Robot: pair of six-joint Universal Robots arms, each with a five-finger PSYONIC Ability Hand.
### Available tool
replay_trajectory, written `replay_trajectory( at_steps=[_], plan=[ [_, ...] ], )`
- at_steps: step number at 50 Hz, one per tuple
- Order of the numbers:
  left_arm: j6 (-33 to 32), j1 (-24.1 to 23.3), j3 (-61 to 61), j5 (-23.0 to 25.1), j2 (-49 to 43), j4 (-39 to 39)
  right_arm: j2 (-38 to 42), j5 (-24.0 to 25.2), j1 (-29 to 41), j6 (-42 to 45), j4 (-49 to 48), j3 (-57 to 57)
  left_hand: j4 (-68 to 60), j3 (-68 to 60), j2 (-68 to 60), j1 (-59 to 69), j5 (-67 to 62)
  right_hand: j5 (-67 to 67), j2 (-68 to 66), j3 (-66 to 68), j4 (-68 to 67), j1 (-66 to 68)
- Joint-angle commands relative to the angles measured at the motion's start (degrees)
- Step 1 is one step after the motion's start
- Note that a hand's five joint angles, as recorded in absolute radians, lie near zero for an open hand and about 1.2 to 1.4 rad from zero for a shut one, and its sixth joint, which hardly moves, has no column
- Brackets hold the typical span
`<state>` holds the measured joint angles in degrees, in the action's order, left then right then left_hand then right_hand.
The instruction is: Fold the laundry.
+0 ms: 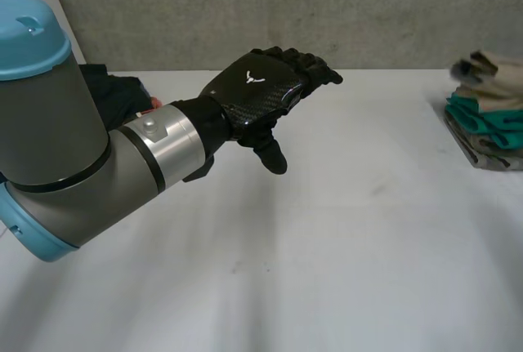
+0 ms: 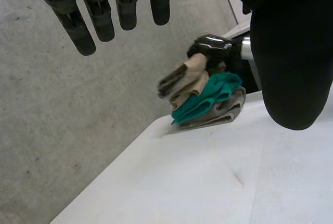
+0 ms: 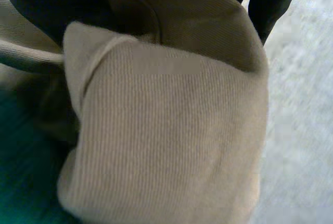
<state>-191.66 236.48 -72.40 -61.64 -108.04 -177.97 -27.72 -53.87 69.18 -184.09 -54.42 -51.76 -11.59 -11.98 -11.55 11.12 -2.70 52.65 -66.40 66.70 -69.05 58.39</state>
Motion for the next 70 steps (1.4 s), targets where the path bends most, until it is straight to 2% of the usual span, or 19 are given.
replay_trajectory(
  at_steps=[1, 15, 16, 18, 19, 25, 28, 30, 33, 34, 37, 39, 44, 49, 50, 51, 55, 59, 70],
  plan=[
    [0.0, -0.4, -1.2, -1.0, 0.3, 0.1, -0.4, 10.6, -4.1, 0.1, -1.0, -6.0, 0.4, 0.8, 0.3, 0.1, 1.5, 17.4, -13.6, 13.3, -11.0, 21.6],
    [0.0, -0.5, -1.3, -1.0, 0.8, 0.0, -0.3, 16.8, -6.9, -3.5, -7.0, -7.0, 0.4, 0.8, 0.3, 0.1, 1.5, 17.4, -13.6, 13.3, -11.0, 21.6],
    [0.0, -0.5, -1.3, -1.0, 0.8, 0.0, -0.6, 16.3, -6.9, -3.7, -6.8, -7.5, 0.4, 0.8, 0.3, 0.1, 1.5, 13.2, -9.5, 9.2, -6.8, 17.5],
    [0.0, -0.5, -1.3, -1.0, 0.8, 0.0, -1.6, 14.9, -7.0, -4.0, -5.1, -9.0, 0.4, 0.8, 0.3, 0.1, 1.5, -36.5, 40.2, -40.5, 42.9, -32.2],
    [-0.1, -0.4, -1.2, -1.0, 0.8, 0.0, -4.2, 12.9, -7.1, -3.8, -1.6, -11.0, 0.5, 0.9, 0.5, -0.1, 1.6, -52.6, 56.4, -56.7, 59.0, -48.4],
    [0.0, -0.3, -1.2, -1.0, 0.9, 0.0, -18.4, 10.7, -12.1, -1.0, 15.2, -16.4, 0.5, 0.9, 0.5, -0.1, 1.6, -52.6, 56.4, -56.7, 59.0, -48.4],
    [0.0, -0.1, -1.2, -1.0, 0.9, 0.0, -21.5, 9.7, -15.1, 7.3, 22.9, -17.0, 0.7, 1.1, 0.7, -0.2, 1.8, -52.6, 56.4, -56.7, 59.0, -48.4],
    [0.0, -0.1, -1.2, -1.0, 1.0, 0.0, -23.1, 7.8, -16.7, 13.1, 26.6, -16.7, 0.7, 1.1, 0.7, -0.2, 1.8, -52.6, 56.4, -56.7, 59.0, -48.4],
    [0.0, -0.1, -1.2, -1.1, 1.2, 0.0, -26.1, -0.3, -19.8, 25.7, 34.2, -14.8, 0.7, 1.1, 0.7, -0.2, 1.8, -52.6, 56.4, -56.7, 59.0, -48.4],
    [0.0, -0.1, -1.2, -1.1, 1.3, 0.0, -27.0, -5.4, -20.7, 31.3, 37.3, -12.6, 0.7, 1.1, 0.7, -0.2, 1.8, -52.6, 56.4, -56.7, 59.0, -48.4],
    [0.1, 0.1, -0.9, -1.4, 2.6, -0.1, -28.0, -12.6, -20.7, 38.7, 40.8, -8.9, 0.4, 0.8, 0.3, 0.1, 1.5, -52.6, 56.4, -56.7, 59.0, -48.4],
    [0.3, 1.1, -0.6, -2.5, 3.6, -0.2, -28.4, -17.2, -19.2, 42.1, 41.5, -7.8, 0.4, 0.8, 0.3, 0.1, 1.5, -52.6, 56.4, -56.7, 59.0, -48.4],
    [0.3, 4.2, 0.0, -8.2, 6.0, -3.1, -35.3, -17.0, -8.7, 35.2, 39.0, -9.5, 0.5, 0.9, 0.5, -0.1, 1.6, -52.6, 56.4, -56.7, 59.0, -48.4],
    [-1.0, 6.4, -0.1, -15.8, 7.4, -9.3, -44.6, -12.3, 0.2, 23.1, 35.4, -18.3, 1.0, 1.4, 1.0, -0.6, 2.1, -52.6, 56.4, -56.7, 59.0, -48.4],
    [-1.4, 7.1, -0.1, -16.5, 7.5, -10.5, -47.2, -9.1, 3.3, 19.9, 33.8, -21.9, 1.0, 1.4, 1.0, -0.6, 2.1, -52.6, 56.4, -56.7, 59.0, -48.4],
    [-2.5, 9.8, -0.1, -17.6, 7.4, -12.5, -48.6, -7.8, 5.2, 18.7, 33.2, -24.0, 1.2, 1.6, 1.2, -0.7, 2.3, -52.6, 56.4, -56.7, 59.0, -48.4],
    [-6.5, 18.9, 0.1, -17.6, 6.7, -14.0, -54.8, -2.3, 13.4, 15.7, 30.3, -33.9, 1.2, 1.6, 1.2, -0.7, 2.3, -52.6, 56.4, -56.7, 59.0, -48.4],
    [-12.8, 27.7, 2.4, -17.2, 0.5, -12.3, -56.7, -0.8, 21.6, 17.2, 29.9, -42.1, 1.4, 1.8, 1.3, -0.9, 2.5, -52.6, 56.4, -56.7, 59.0, -48.4],
    [-31.2, 38.6, 13.9, -11.0, -22.7, -9.8, -52.5, -4.0, 34.4, 26.1, 37.6, -52.5, 1.0, 1.4, 1.0, -0.6, 2.1, -52.6, 56.4, -56.7, 59.0, -48.4]
  ],
)
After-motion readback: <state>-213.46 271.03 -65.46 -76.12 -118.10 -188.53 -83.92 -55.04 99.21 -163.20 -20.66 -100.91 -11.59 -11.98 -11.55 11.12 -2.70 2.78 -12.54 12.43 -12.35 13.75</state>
